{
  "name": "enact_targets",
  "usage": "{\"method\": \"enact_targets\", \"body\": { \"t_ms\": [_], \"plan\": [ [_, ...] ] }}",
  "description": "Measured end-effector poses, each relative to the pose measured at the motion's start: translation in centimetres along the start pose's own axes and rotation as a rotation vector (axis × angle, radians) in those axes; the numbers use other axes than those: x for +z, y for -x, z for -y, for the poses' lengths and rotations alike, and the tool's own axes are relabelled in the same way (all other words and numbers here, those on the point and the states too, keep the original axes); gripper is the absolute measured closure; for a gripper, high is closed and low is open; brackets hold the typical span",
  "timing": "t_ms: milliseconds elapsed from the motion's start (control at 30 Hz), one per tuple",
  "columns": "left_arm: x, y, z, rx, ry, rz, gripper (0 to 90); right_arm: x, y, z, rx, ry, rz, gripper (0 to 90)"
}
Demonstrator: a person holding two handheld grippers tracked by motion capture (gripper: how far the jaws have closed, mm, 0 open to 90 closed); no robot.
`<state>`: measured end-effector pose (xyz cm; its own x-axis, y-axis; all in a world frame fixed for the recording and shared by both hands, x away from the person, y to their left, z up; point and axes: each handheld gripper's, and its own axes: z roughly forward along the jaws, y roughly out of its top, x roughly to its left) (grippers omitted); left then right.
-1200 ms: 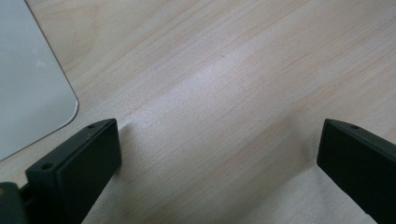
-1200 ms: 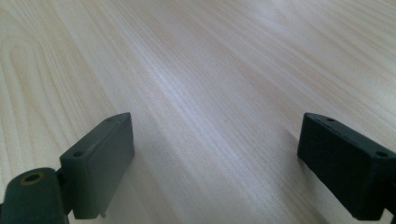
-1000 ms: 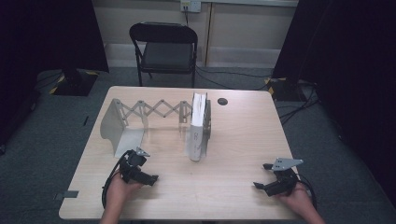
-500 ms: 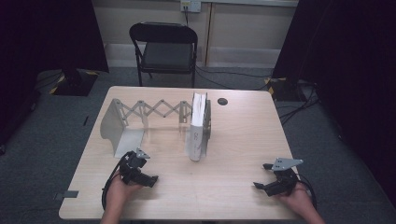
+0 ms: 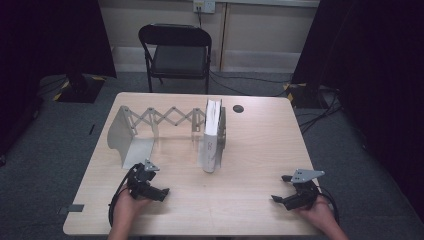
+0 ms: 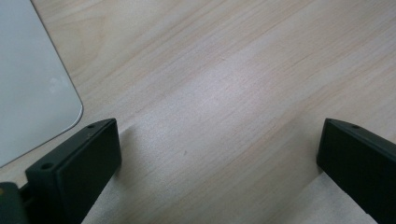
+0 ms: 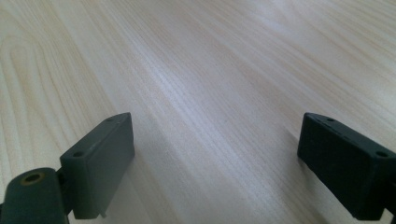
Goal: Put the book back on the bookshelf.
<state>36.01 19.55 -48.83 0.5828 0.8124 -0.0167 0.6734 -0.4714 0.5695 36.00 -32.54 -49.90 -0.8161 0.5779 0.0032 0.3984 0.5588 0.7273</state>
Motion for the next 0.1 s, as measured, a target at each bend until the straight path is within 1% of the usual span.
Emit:
{"method": "enact_targets", "body": {
  "t_ms": [100],
  "plan": [
    [0.01, -0.04, 0.05, 0.005, 0.009, 0.000, 0.0, 0.00, 0.00, 0.00, 0.000, 0.000, 0.000, 10.2]
  ]
}}
